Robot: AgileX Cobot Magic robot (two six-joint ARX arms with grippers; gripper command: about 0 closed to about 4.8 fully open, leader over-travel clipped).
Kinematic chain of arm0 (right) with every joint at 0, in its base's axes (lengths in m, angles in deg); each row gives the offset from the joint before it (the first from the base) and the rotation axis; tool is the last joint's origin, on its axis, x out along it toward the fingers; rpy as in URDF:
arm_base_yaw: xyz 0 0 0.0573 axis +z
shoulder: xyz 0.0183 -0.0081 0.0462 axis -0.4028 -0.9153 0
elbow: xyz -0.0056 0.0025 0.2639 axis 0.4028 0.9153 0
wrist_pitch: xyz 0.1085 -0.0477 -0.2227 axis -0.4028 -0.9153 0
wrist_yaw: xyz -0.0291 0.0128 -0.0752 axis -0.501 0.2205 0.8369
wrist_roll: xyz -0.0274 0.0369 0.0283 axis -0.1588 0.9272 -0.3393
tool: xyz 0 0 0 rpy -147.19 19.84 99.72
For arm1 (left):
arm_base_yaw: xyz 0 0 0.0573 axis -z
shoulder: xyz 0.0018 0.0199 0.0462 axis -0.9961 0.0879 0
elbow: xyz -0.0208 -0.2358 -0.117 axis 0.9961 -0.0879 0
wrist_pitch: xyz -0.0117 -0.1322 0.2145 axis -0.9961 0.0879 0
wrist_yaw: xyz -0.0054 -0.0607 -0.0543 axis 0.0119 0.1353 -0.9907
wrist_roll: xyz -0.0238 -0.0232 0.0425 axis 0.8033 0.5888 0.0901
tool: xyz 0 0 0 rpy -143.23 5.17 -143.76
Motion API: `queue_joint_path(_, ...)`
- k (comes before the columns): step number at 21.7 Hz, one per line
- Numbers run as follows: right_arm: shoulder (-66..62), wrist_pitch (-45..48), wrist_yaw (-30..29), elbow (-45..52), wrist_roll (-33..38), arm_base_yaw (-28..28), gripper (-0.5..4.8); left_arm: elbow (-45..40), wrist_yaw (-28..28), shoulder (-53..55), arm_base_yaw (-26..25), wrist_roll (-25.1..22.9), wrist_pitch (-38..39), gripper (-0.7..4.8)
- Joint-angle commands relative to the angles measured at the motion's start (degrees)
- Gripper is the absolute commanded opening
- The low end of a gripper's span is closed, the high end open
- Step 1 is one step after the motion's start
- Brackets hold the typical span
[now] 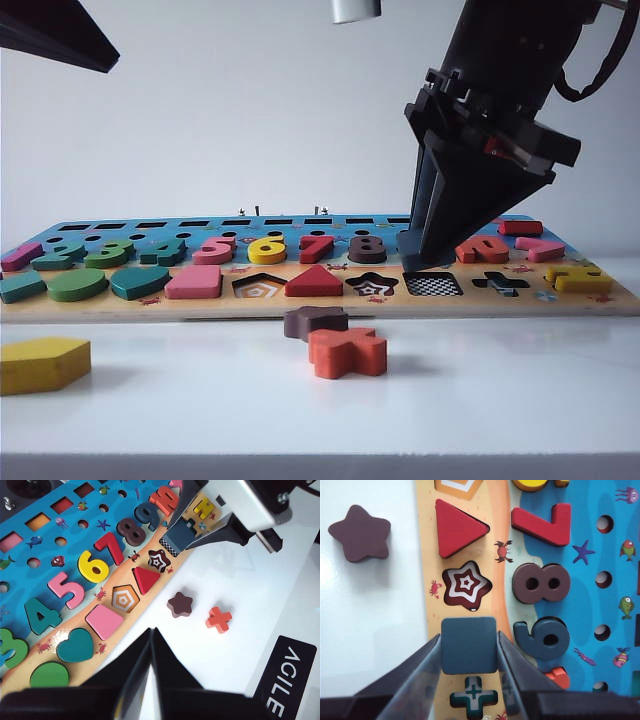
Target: Insert the cube into the slot.
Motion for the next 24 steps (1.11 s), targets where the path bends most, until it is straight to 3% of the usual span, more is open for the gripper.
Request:
queue_joint_path(1,-0.50,1.03,-0.22,0.02,0.15,-0.17,0.93,0.22,-0.28,0.02,0.00,-0.22,-0.98,0.17)
queue_joint_path(24,-1.55,0.76,-1.90,0.04,1.44,-1.86,0.89,0.22,-0.28,0.02,0.00,-0.24,-1.07,0.17)
